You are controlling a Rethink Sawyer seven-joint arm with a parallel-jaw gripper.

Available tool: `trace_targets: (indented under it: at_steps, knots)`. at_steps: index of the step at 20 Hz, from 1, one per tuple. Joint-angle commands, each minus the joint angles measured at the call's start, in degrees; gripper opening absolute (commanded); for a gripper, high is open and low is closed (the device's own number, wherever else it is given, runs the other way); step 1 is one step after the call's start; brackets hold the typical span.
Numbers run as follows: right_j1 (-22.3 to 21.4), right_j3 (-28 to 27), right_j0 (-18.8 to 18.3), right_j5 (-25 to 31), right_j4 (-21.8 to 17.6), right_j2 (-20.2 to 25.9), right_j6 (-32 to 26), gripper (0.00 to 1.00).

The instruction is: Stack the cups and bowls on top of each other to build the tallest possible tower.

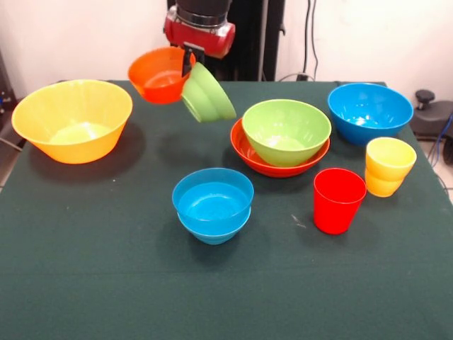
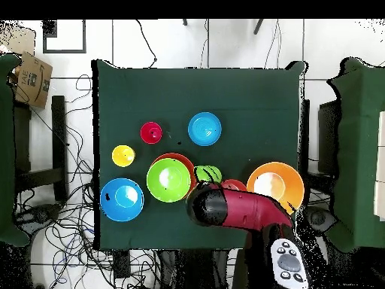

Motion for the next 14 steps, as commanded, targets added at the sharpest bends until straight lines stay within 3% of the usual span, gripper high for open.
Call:
trace_targets:
  at_steps: [1,9,12,14]
  knots:
    - [5.8,-6.3,3.4,3.1,2.6,5.6,5.1,0.0]
    - [10.5,-12.0,5.8,1.7,3.2,4.3,5.9,0.0]
    - [9.9,-12.4,5.7,2.8,3.6,4.3,5.3,0.0]
    - [7.2,-11.9,5.2,6.5,4.3,4.7,4.0,0.0]
